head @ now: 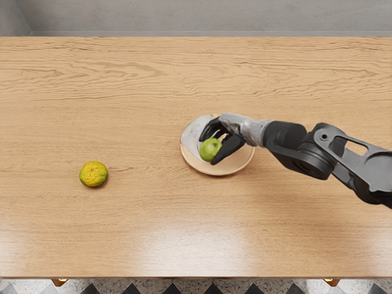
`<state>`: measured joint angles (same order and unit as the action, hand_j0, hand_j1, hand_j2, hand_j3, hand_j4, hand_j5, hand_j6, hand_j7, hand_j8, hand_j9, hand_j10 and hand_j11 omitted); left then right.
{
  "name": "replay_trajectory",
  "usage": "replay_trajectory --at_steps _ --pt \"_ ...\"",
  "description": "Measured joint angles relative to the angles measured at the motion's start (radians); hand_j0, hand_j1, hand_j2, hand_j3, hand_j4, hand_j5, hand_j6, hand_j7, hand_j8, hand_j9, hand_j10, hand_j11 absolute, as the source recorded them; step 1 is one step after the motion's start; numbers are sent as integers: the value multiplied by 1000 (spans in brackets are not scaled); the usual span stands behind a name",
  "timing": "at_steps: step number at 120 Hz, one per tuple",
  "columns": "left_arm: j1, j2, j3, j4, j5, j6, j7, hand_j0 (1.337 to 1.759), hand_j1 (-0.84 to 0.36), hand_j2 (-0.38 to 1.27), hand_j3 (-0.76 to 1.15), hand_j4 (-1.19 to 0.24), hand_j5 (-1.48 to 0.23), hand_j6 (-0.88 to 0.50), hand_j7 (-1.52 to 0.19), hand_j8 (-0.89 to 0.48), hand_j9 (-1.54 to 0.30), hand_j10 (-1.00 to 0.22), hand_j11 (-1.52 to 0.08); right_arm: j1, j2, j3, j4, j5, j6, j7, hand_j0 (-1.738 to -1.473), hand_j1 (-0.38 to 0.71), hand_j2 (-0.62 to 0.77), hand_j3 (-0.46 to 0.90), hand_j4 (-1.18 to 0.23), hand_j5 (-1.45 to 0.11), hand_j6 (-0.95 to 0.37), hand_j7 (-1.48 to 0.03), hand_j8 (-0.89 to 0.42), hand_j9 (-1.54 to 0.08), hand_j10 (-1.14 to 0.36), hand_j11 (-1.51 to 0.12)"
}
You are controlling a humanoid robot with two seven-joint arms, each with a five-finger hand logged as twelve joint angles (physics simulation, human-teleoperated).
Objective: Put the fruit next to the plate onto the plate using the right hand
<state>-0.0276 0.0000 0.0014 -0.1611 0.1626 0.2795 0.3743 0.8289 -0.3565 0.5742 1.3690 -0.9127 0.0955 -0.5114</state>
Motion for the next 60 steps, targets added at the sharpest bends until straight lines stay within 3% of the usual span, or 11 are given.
replay_trajectory --at_steps 6,29,60 --pt "0 0 0 0 0 0 0 1658 349 1 0 -1 0 -1 0 -1 0 -1 0 -2 1 2 0 -1 -5 -1 -1657 235 187 0 -589 -816 -456 -788 -390 -808 -551 -805" --pt "0 0 0 0 0 0 0 1658 349 1 0 -1 0 -1 0 -1 0 -1 0 6 -67 49 3 52 3 -6 -1658 -109 72 0 -241 -332 -189 -321 -163 -329 -226 -328" --pt "0 0 0 0 0 0 0 1658 349 1 0 -1 0 -1 0 -1 0 -1 0 28 -270 189 -7 266 355 -5 -1658 -282 21 0 -69 -94 -54 -91 -47 -93 -64 -93"
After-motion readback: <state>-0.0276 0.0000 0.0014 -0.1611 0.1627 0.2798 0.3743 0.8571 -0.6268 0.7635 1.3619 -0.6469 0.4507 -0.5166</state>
